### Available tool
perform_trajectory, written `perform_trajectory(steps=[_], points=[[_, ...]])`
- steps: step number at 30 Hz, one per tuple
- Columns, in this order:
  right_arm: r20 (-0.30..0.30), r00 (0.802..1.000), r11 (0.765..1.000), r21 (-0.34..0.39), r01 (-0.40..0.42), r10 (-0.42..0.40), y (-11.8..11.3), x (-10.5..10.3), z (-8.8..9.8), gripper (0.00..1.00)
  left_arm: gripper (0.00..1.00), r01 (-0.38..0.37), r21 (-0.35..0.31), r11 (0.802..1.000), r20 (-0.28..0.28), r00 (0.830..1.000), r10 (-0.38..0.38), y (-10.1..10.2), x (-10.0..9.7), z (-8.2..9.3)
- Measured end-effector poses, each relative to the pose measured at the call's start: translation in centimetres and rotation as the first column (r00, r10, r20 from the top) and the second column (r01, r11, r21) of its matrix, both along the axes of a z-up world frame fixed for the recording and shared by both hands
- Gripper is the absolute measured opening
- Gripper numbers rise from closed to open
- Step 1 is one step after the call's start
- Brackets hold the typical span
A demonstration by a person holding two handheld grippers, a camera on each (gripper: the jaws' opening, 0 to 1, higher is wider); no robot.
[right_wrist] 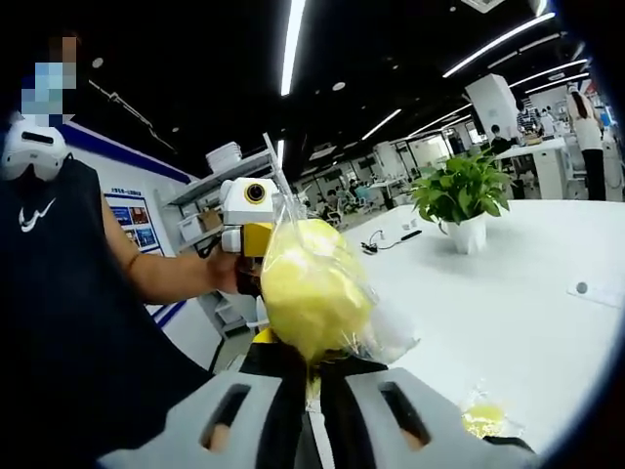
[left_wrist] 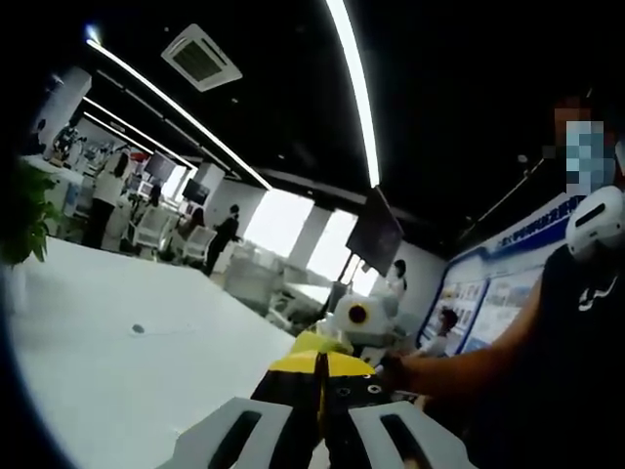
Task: Compare the silicone blocks by pressing each to a similar depth, holding the contact briefly, and releasing to observe deformation and rebound differences across the visible hardness samples.
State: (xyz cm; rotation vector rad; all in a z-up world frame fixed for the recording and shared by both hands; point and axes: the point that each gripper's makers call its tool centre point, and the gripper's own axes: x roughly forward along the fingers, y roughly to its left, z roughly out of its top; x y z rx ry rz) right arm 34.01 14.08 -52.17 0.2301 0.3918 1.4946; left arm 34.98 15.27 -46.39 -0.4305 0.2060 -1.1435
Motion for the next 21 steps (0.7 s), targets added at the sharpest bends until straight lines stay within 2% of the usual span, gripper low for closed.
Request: perform_trajectory(steps=[6,7,8,9,10,11,21], points=[[-0.012,1.000,1.000,0.012,0.002,-0.001,0.1,0.0,0.2,0.01,0.00,-0.012,-0.002,1.000,0.004,1.000,0.012,0.2,0.2,0.2],[0.015,1.000,1.000,0.011,0.008,-0.008,0.2,0.1,0.2,0.02,0.00,-0.013,-0.003,1.000,0.002,1.000,0.013,0.2,0.2,0.2],[0.069,0.996,0.999,0.005,0.050,-0.051,0.1,0.8,0.2,0.03,0.00,-0.018,-0.001,1.000,0.008,1.000,0.018,0.2,0.3,0.2],[0.034,0.999,0.999,0.005,0.035,-0.035,0.2,0.4,0.2,0.03,0.00,-0.017,-0.001,1.000,0.006,1.000,0.017,0.3,0.3,0.2],[0.002,1.000,1.000,0.007,0.029,-0.029,0.2,0.3,0.3,0.04,0.00,-0.014,-0.012,1.000,-0.020,1.000,0.013,0.3,0.4,0.3],[-0.004,1.000,0.999,0.018,0.028,-0.028,0.3,0.3,0.4,0.05,0.00,-0.011,-0.022,1.000,-0.021,1.000,0.011,0.5,0.5,0.4],[0.016,0.999,0.997,0.061,0.045,-0.046,0.5,0.5,0.9,0.09,0.00,-0.012,-0.042,0.999,-0.002,1.000,0.012,0.4,0.3,1.0]])
